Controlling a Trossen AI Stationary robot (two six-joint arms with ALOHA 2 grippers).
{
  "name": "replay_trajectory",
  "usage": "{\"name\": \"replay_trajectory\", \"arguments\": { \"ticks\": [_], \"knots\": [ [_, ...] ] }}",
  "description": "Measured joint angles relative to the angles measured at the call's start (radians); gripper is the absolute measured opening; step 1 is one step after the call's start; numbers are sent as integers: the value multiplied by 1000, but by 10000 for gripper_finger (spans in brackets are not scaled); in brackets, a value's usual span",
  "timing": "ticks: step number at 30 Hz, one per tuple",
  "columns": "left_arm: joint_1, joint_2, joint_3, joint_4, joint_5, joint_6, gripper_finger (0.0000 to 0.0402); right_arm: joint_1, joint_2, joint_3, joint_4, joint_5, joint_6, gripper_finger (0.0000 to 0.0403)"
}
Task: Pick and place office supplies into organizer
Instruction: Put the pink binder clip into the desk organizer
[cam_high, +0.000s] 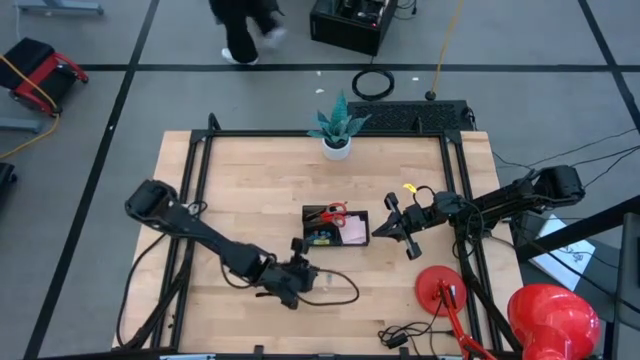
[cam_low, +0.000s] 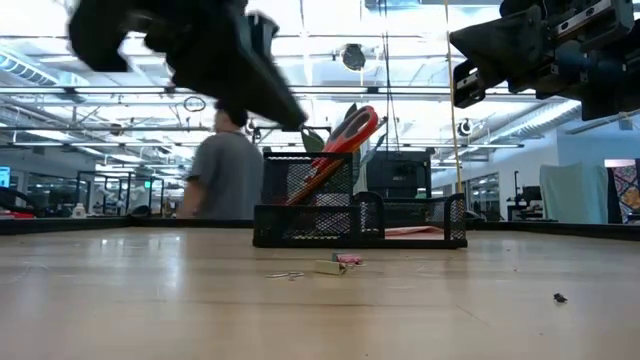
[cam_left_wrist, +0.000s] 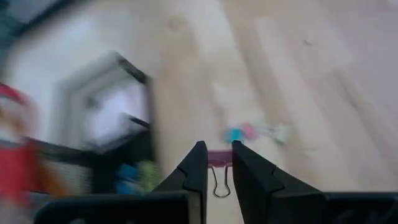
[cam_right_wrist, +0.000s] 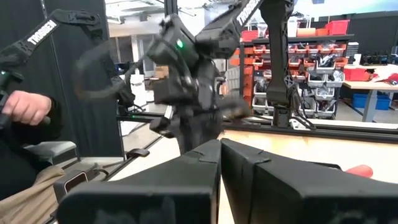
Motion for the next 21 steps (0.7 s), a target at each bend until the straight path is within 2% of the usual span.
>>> {"name": "replay_trajectory", "arguments": {
  "ticks": [5, 9, 14, 21],
  "knots": [
    [-6, 4, 21, -24, -275, 178, 55, 0, 0, 0, 1, 2, 0, 4],
    [8, 14, 21, -37, -468, 245, 55, 0, 0, 0, 0, 3, 0, 4],
    [24, 51, 23, -49, -481, 326, 55, 0, 0, 0, -3, 3, 0, 4],
    [56, 136, 35, -54, -403, 325, 56, 0, 0, 0, -10, 5, 0, 4]
  ]
}}
